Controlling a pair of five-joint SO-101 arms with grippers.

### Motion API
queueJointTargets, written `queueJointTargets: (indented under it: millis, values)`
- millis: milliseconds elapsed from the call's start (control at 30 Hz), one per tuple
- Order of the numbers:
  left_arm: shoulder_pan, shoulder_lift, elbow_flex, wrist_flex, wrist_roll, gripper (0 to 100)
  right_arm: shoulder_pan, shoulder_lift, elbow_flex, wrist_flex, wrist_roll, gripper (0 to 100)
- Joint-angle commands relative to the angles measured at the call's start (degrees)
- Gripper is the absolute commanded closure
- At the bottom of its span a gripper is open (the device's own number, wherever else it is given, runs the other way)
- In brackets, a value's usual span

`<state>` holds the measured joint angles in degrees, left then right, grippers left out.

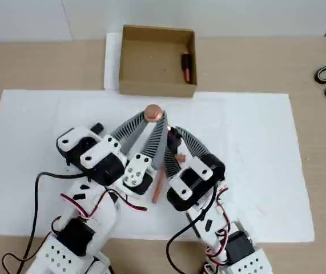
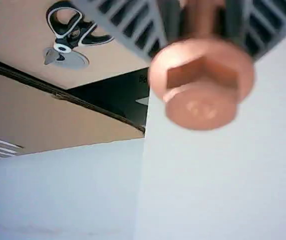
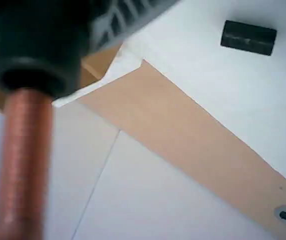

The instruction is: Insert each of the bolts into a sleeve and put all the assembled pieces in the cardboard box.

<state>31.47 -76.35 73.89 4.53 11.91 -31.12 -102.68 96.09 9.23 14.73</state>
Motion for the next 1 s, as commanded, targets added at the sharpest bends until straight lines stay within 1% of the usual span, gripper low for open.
queueJointTargets:
  millis: [0,67,167,300,533,600,667,800,900,967]
  values:
    - [-0.1,-0.2,-0.1,-0.4,0.4,99,-0.5,-1.2,0.4,-1.4,0.6,99.4]
    - [1.1,-0.3,-0.6,1.9,0.4,99,-0.5,-1.2,0.4,-1.4,0.6,99.4]
    - [4.6,-0.3,-2.6,8.5,0.4,99,-0.4,-1.2,0.4,-1.4,0.6,99.4]
    - [6.3,-0.1,-3.0,11.6,0.3,99,-0.4,-1.2,0.4,-1.4,0.6,99.4]
    - [6.0,0.0,-3.1,11.7,0.2,99,-0.4,-1.2,0.4,-1.4,0.6,99.4]
    - [4.6,0.1,-3.1,11.7,0.2,99,-0.4,-1.2,0.4,-1.3,0.6,99.4]
    - [2.6,0.1,-3.1,11.7,0.1,97,-0.4,-1.2,0.4,-1.3,0.6,99.4]
    - [-0.2,0.1,-3.1,11.8,0.1,87,-0.4,-1.1,0.4,-1.3,0.7,99.4]
    - [-0.7,-0.3,-3.1,14.2,0.1,84,-0.4,-1.0,0.4,-1.3,0.7,99.4]
    - [-0.5,-0.4,-3.2,15.2,0.1,84,-0.4,-0.9,0.4,-1.3,0.7,99.4]
